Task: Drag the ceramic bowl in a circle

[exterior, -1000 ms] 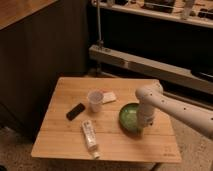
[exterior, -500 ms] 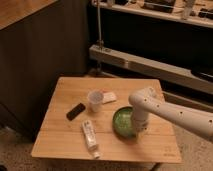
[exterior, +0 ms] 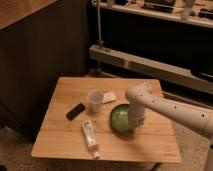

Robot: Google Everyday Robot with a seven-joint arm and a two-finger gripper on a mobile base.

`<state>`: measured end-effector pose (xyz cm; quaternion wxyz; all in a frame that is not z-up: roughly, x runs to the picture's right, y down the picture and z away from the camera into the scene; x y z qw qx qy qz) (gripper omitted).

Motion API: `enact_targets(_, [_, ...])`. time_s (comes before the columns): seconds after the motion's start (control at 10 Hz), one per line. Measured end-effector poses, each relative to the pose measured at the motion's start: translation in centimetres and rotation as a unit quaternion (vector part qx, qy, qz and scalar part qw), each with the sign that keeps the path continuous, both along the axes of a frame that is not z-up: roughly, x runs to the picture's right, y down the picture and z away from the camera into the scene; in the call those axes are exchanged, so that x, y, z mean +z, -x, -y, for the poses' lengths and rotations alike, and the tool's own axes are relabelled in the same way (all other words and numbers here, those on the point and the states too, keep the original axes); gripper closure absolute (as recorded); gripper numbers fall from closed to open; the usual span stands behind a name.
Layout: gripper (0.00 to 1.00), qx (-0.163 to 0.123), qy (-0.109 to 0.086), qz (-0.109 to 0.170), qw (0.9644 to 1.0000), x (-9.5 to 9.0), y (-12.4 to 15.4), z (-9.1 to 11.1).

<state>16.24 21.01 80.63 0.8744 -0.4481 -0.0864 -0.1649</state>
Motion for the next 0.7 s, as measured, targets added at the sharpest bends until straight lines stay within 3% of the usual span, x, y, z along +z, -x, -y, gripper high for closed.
enact_targets(0.5, [1.00,0.009,-0.002,0.003,1.0000,0.0,-0.4,1.5])
enact_targets(0.7, [1.00,0.025,-0.010,0.012,0.9996,0.4,-1.6,3.9])
